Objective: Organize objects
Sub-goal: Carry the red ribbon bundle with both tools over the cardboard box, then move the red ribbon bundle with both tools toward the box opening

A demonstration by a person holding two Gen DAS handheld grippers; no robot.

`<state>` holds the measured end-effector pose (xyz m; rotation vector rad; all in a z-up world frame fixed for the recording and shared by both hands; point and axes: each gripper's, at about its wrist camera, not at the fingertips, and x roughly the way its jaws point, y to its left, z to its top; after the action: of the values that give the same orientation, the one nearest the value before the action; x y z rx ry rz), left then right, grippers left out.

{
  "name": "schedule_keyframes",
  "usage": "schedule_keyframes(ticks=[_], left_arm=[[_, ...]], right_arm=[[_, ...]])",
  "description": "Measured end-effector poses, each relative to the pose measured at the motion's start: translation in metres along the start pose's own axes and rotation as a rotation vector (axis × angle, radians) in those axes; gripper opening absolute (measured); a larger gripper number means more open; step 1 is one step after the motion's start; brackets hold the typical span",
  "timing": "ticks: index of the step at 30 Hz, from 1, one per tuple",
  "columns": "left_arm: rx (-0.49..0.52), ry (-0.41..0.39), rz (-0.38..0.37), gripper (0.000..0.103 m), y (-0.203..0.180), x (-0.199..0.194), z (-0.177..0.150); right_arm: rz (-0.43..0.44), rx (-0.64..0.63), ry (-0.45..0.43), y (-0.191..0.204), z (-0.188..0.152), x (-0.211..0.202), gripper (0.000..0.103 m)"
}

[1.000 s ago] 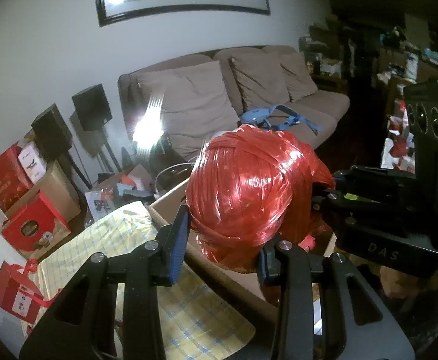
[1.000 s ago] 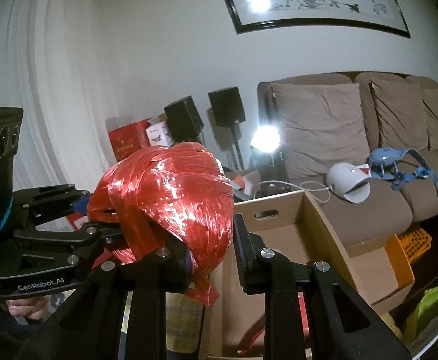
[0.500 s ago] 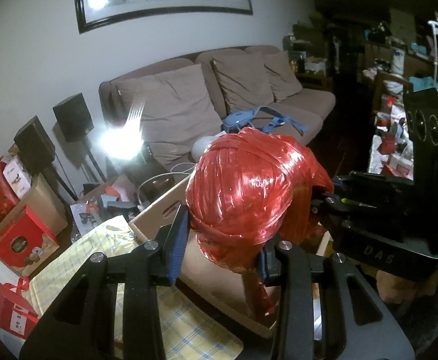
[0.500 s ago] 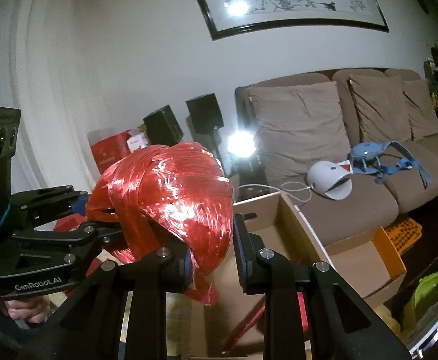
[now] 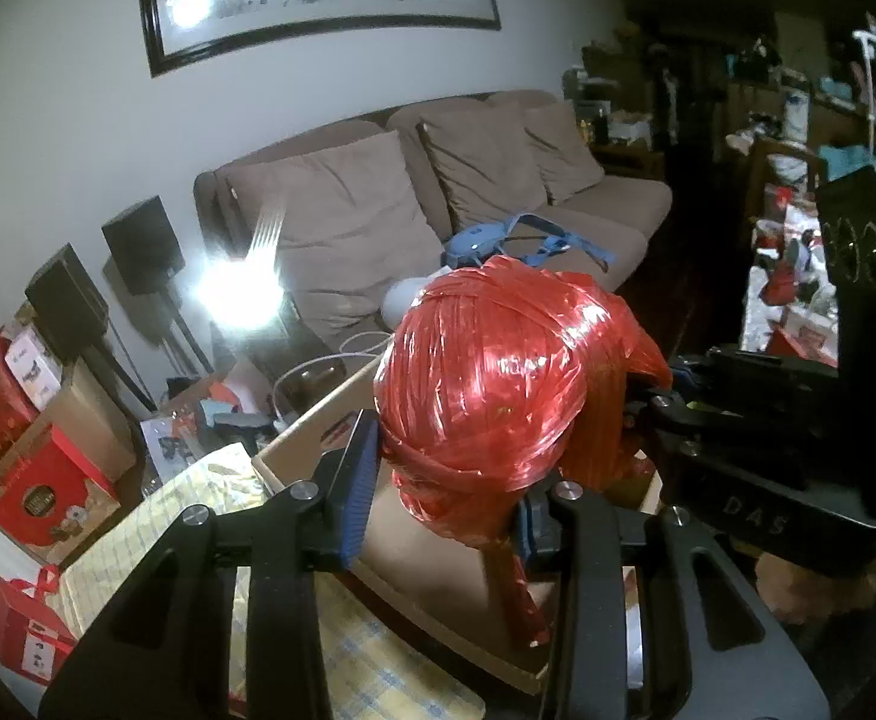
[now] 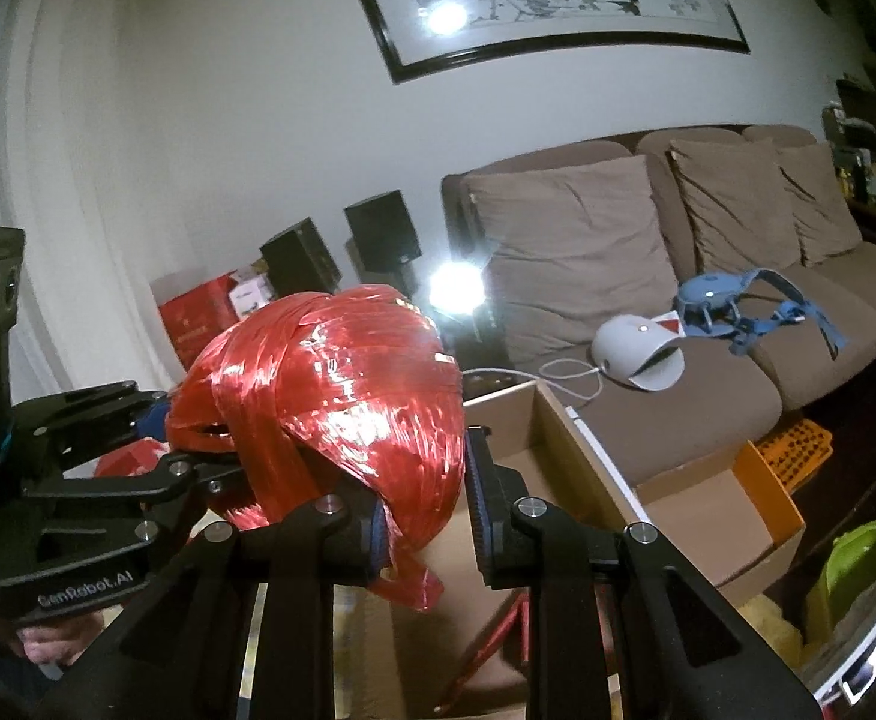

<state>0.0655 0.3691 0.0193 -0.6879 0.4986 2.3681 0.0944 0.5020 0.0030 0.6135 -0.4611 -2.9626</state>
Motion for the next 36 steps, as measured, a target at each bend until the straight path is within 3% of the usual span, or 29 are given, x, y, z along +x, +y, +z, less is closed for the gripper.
schedule_keyframes(ticks=[22, 36], left_arm=[[0.013, -0.006, 0.003, 0.028, -0.032, 0.040, 0.012], [0.010, -0.021, 0.013, 0.026, -0.038, 0.047, 0.014]], right_arm=[[-0.202, 0.075, -0.012, -0.029, 0.002, 0.001, 0.020], [-0.230, 0.102, -0.014, -0.038, 0.001, 0.002, 0.019]])
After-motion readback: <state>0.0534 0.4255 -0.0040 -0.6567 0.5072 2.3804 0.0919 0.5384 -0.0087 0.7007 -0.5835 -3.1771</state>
